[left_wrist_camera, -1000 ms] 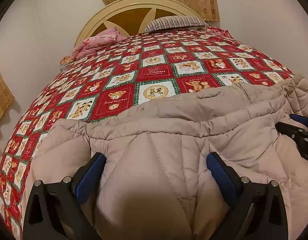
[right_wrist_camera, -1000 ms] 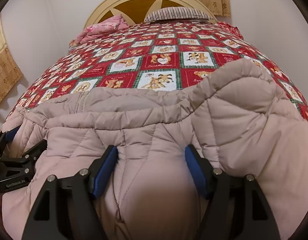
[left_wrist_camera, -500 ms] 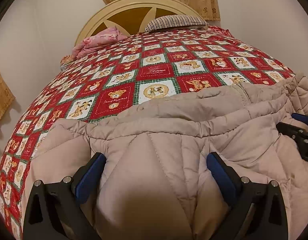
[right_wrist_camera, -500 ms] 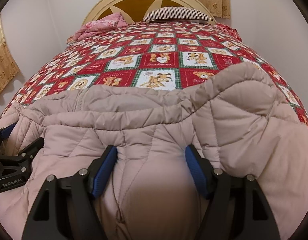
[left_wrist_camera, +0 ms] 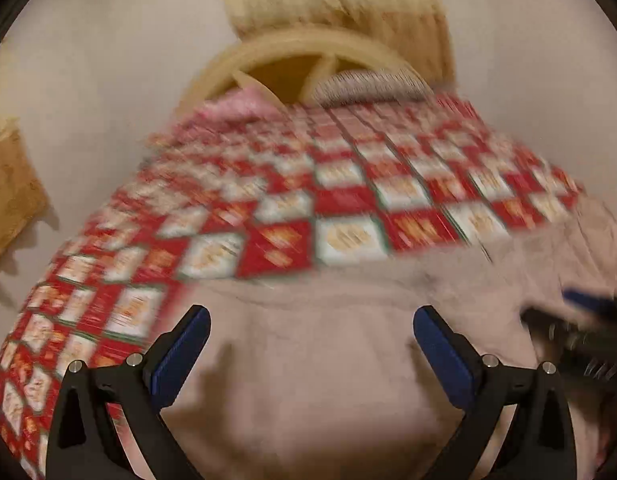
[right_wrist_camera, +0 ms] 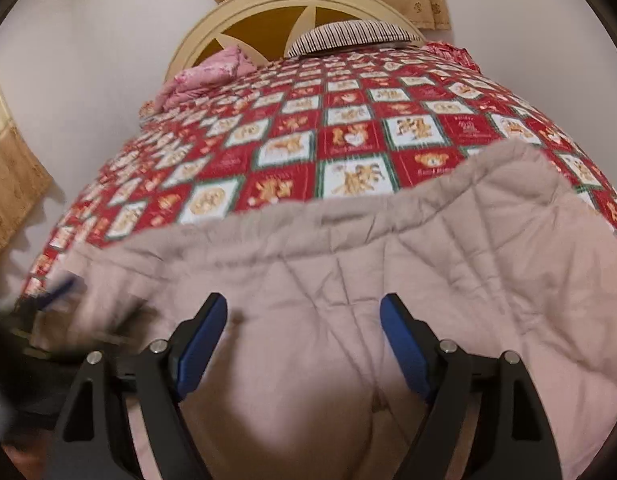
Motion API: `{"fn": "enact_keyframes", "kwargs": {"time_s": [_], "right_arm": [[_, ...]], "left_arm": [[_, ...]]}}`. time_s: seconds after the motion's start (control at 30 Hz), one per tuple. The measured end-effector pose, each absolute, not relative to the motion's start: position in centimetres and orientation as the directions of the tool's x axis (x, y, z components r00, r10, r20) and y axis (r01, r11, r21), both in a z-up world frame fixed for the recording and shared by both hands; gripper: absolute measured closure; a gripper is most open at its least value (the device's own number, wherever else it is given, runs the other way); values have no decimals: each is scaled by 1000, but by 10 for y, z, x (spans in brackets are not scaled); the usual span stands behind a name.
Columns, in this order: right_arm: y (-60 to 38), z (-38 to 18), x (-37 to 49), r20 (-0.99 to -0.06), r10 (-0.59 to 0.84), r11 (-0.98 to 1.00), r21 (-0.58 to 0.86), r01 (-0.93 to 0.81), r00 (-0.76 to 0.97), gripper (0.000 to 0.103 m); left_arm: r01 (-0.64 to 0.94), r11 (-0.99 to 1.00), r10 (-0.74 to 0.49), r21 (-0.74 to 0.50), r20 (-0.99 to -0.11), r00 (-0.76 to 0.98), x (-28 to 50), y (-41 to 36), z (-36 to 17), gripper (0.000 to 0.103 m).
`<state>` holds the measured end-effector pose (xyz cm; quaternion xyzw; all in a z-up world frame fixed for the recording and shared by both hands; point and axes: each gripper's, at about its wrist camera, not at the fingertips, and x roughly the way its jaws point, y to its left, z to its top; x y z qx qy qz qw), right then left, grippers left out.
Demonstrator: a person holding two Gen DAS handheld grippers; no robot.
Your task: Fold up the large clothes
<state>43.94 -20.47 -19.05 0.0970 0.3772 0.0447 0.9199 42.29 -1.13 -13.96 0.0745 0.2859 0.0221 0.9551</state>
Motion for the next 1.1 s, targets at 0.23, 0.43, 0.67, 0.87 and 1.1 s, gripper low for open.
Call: {"fn": "enact_keyframes", "kwargs": {"time_s": [0.23,0.43,0.67,0.87,1.1], "right_arm": [[-190,-202,439,-698,73,996,91,-13,713,16],[-192,-206,442,-707,75,995,100,-6,703,13],[-209,-176,435,-682,206,977,188,-104,701,20],[-286,-123,416,-572,17,999,45,11,820,6],[-345,-192,441,-707,33,978,170,125,707,7]], "left_arm": [[-106,989,145,100,-675,723,460,30,-186,1],[-126,991,123,46,-688,715,463,35,-201,1],[-124,992,110,32,-713,693,470,32,-206,1],[-126,991,119,43,-714,690,471,31,-207,1],[-125,989,141,75,-711,689,471,28,-207,1]]}}
